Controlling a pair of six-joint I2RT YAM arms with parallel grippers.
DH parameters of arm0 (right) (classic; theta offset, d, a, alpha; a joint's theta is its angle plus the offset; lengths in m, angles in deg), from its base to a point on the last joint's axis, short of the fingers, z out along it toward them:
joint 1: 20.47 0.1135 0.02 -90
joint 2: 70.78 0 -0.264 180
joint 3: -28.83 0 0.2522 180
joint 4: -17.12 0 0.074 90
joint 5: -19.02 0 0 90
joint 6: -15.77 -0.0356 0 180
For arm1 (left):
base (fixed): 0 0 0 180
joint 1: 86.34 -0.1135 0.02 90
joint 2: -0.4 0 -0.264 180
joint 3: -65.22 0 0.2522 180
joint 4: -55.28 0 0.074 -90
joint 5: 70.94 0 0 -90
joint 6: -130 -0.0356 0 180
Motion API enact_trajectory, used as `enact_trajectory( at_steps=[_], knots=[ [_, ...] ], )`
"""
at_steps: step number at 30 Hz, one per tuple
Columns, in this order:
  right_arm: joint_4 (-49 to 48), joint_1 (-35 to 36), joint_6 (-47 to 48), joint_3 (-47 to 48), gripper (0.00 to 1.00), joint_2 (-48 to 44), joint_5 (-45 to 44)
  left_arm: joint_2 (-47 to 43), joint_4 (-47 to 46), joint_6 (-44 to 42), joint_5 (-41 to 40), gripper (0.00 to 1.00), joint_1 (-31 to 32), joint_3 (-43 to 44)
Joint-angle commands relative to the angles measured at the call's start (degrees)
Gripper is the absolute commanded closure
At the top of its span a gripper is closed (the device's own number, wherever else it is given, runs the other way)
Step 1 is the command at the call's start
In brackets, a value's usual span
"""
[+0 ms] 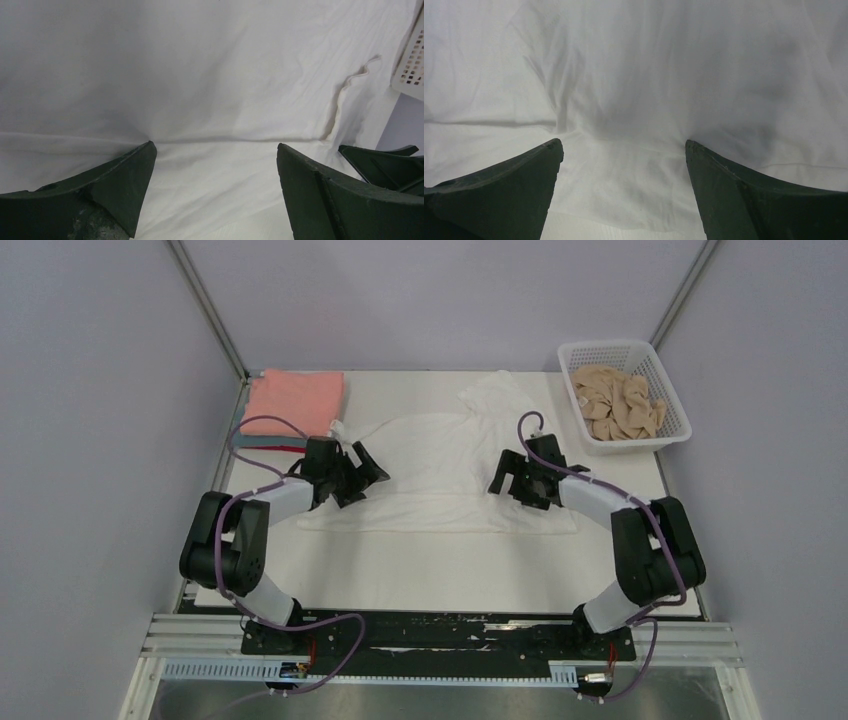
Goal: Fold and stack the t-shirts
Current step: Grab the side of the flattened tshirt furthest away from the robot with both arms
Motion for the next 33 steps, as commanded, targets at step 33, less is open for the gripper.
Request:
enact_trajectory(
  at_steps=[33],
  knots=[
    [6.9, 1.0, -10.3, -14.5, 0.0, -47.5, -8.1, -33.2, 27.9, 7.7, -24.6, 0.0, 6.1, -8.5]
  ],
)
